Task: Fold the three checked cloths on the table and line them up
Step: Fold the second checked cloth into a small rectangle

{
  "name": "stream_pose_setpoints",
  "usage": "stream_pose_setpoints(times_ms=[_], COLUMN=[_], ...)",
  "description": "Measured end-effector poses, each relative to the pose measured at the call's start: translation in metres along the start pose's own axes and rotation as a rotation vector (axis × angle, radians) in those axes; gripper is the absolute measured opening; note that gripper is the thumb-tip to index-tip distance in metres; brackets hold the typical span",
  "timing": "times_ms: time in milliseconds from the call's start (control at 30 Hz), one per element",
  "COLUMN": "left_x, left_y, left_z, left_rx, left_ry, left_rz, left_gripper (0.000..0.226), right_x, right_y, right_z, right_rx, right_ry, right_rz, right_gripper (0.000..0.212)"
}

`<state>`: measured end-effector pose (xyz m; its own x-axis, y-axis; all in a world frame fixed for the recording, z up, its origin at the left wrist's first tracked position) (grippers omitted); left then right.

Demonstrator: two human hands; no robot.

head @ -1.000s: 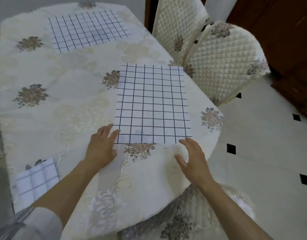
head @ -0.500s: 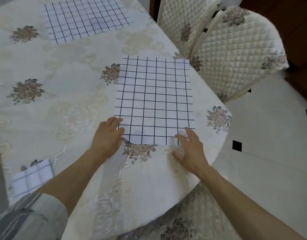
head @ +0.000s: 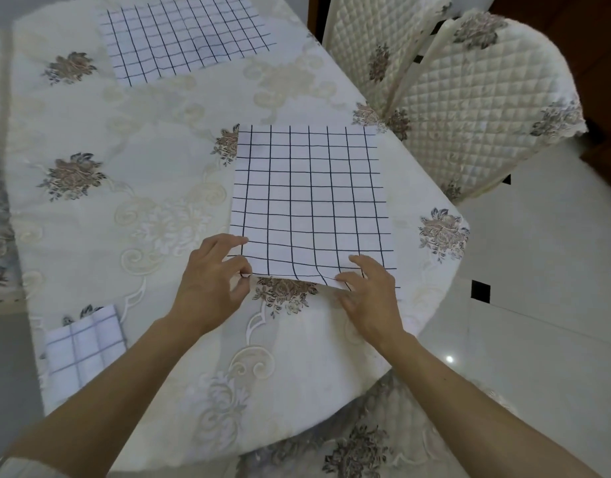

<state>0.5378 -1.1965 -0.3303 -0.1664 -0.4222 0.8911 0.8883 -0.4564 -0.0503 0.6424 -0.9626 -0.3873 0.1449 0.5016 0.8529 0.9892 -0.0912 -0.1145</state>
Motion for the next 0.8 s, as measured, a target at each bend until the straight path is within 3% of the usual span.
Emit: stream_pose_setpoints(times_ms=[533, 800], left_x=[0.034, 0.035], left_y=[0.077, 0.09], left_z=[-0.049, -0.048], left_rx=[0.206, 0.174], left_ry=[0.129, 0.167], left_rz=[0.076, 0.074], left_gripper=[0.019, 0.023], right_x=[0.042, 0.065], right_y=[0.058, 0.084], right_z=[0.013, 0.002], right_rx=[-0.07, -0.088], right_ry=[-0.047, -0.032], right_rz=[0.024, 0.057], right_gripper=[0.011, 0.007])
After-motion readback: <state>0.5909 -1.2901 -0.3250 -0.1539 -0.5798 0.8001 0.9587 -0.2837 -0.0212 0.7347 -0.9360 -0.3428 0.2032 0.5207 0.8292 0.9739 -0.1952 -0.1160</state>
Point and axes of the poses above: each hand's wrist, its own y-axis away from the middle knuckle, its own x-axis out of the back of the hand, z = x × y, the point moved 10 cm from there along -y, towards the middle knuckle, and after that the axes turned 11 degrees about x, right-handed, at the moved point
